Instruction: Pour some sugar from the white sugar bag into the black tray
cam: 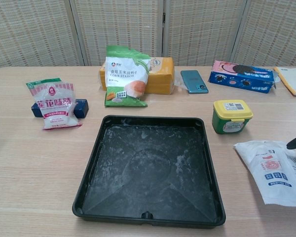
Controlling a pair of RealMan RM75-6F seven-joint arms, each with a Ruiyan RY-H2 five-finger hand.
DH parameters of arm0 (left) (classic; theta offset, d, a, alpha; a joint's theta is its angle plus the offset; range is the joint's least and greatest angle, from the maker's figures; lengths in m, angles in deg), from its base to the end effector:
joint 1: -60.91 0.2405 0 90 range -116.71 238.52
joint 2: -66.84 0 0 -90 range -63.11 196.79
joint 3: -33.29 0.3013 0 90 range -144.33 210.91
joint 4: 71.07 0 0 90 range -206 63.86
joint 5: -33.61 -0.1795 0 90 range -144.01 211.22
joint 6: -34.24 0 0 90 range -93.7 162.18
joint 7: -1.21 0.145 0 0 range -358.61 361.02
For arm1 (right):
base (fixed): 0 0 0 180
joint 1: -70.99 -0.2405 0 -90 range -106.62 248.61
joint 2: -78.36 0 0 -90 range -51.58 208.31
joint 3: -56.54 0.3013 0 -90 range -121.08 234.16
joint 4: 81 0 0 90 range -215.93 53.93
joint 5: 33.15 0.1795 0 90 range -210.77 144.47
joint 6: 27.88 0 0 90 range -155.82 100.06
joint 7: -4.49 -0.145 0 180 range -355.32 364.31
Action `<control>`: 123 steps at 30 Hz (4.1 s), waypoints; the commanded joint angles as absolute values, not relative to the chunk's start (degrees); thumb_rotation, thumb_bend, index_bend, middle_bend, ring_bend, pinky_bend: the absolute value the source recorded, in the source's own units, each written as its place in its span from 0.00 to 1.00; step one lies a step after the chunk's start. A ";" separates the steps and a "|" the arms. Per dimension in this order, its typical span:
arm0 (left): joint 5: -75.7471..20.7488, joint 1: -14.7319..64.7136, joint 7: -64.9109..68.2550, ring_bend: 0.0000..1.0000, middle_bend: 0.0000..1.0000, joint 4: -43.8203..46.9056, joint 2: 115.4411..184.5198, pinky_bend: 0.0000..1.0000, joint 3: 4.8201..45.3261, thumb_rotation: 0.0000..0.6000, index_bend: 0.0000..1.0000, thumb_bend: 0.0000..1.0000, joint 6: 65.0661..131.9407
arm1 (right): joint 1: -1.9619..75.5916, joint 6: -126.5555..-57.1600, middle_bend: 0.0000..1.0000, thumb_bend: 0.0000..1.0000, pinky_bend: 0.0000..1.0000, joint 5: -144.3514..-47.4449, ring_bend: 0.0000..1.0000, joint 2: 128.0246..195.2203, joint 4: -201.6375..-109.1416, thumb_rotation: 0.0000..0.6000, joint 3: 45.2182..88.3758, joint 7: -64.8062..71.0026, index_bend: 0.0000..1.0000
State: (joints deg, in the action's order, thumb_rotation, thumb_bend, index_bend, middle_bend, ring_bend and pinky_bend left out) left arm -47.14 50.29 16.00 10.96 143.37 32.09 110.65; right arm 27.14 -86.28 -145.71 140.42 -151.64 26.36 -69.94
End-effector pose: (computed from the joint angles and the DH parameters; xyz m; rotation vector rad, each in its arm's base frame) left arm -0.3583 0.2131 0.1231 -1.5483 -0.8346 -0.6614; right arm -0.3329 -0.2775 0.1537 2.0229 -1.8567 0.5230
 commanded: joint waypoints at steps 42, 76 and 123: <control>-41.13 49.62 25.98 0.01 0.00 3.58 151.43 0.00 29.79 1.00 0.00 0.17 109.77 | 39.44 -99.13 0.00 0.28 0.92 -146.15 0.77 147.41 -136.53 1.00 37.49 -17.46 0.00; -44.17 50.24 23.20 0.01 0.00 6.05 148.88 0.00 30.06 1.00 0.00 0.17 112.91 | 45.89 -103.99 0.00 0.28 0.92 -141.11 0.77 165.15 -126.58 1.00 42.76 -11.44 0.00; -43.34 50.14 22.46 0.03 0.00 6.15 148.52 0.00 29.65 1.00 0.00 0.17 111.89 | 36.45 -80.65 0.00 0.27 0.92 -131.45 0.76 154.20 -148.51 1.00 45.74 -10.75 0.00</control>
